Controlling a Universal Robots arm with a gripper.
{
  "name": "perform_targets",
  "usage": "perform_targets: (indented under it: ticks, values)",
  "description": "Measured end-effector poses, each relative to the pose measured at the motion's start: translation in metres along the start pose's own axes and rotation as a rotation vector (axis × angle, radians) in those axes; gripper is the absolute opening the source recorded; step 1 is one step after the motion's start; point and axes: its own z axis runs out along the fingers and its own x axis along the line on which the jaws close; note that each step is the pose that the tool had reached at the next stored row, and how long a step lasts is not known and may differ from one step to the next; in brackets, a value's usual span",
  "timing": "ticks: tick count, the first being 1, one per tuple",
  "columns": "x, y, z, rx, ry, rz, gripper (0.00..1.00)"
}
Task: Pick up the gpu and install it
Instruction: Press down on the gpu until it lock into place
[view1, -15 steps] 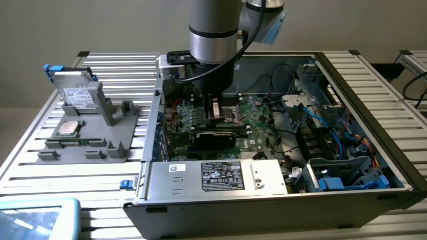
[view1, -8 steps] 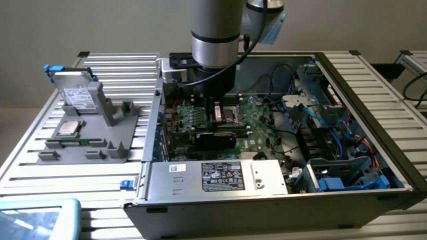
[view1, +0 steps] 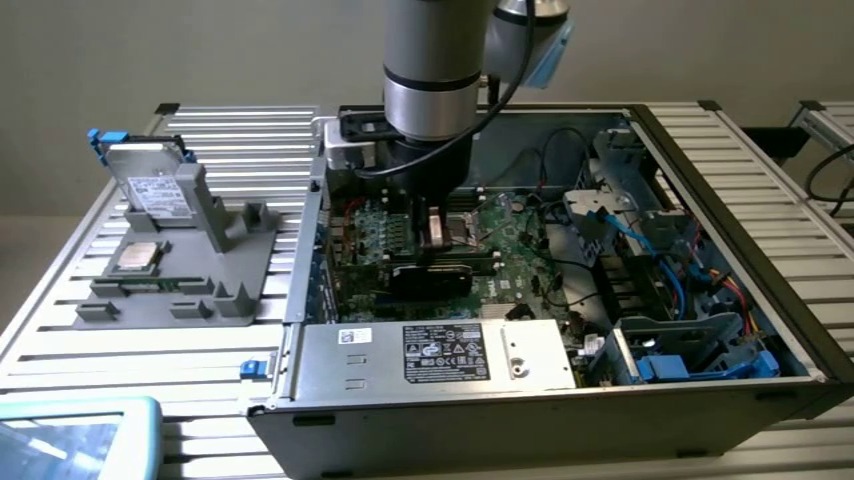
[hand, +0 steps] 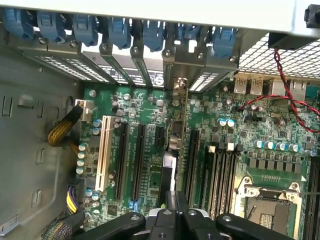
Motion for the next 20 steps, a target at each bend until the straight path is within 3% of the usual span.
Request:
perform_targets:
  ticks: [9,11,14,20]
  values:
    - [0.000,-0.0001,0.0046,-0.0083,-0.0004,0.002,0.11]
    - [0.000,0.0002,-0.0005,-0.0085,-0.0026,0.002,0.11]
    - [0.000,0.0010,-0.0119,-0.0092,-0.0011,0.002,0.11]
    - [0.000,0.0050,-0.0192,-0.0093,-0.0010,0.002,0.11]
